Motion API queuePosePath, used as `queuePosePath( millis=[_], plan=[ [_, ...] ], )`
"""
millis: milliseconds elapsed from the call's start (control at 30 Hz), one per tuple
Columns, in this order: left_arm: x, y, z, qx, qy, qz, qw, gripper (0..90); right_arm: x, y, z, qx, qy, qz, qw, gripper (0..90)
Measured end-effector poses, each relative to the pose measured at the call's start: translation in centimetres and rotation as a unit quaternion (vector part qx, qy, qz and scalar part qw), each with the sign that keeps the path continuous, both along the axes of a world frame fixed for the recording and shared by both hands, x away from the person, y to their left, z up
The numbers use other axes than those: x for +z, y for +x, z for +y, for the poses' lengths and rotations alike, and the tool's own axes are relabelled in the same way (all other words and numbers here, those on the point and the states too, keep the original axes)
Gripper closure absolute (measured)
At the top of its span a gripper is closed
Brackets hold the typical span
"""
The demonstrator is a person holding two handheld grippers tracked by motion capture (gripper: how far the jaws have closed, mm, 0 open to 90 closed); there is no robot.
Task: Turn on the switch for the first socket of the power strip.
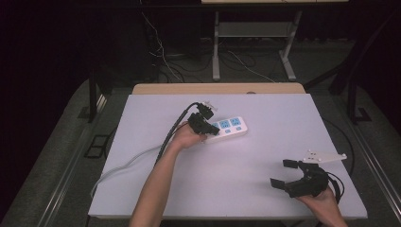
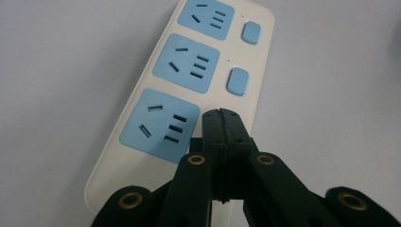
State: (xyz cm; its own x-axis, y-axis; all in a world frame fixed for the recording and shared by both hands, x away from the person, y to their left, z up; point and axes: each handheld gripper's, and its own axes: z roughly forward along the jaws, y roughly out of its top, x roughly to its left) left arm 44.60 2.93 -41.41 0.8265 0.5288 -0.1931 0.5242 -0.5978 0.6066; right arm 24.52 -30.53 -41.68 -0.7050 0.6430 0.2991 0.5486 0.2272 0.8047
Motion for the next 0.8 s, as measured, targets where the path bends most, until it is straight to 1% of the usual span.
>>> queuePosePath(
  millis=[67,167,267,367,433,500,600,800],
  plan=[
    [0.0,-0.1,0.0,-0.001,0.0,-0.003,1.0,89.7,0.0,0.0,0.0,0.0,0.0,-0.001,1.0,0.3],
    [0.1,-0.1,-0.1,-0.002,0.009,-0.012,0.9999,89.7,0.0,0.0,-0.1,-0.002,0.001,0.0,1.0,0.3],
    [0.2,-0.2,-0.2,0.0,0.009,-0.016,0.9998,89.6,0.0,0.0,-0.2,-0.002,0.002,-0.001,1.0,0.3],
    [0.3,-0.3,-0.2,-0.003,0.011,-0.011,0.9999,89.6,0.1,0.0,-0.2,-0.003,0.003,-0.001,1.0,0.3],
    [0.4,-0.3,0.0,-0.002,0.007,-0.01,0.9999,89.6,0.1,0.0,-0.2,-0.003,0.003,-0.001,1.0,0.3],
    [0.5,-0.4,0.0,-0.002,0.018,-0.019,0.9997,89.5,0.1,0.0,-0.2,-0.003,0.002,-0.001,1.0,0.3],
    [0.8,-0.6,0.0,-0.006,0.026,-0.022,0.9994,89.5,0.1,0.0,-0.3,-0.004,0.003,-0.002,1.0,0.3],
    [1.6,-0.9,0.4,-0.007,0.024,-0.03,0.9992,89.4,0.1,0.0,-0.3,-0.005,0.003,-0.003,1.0,0.3]
  ],
)
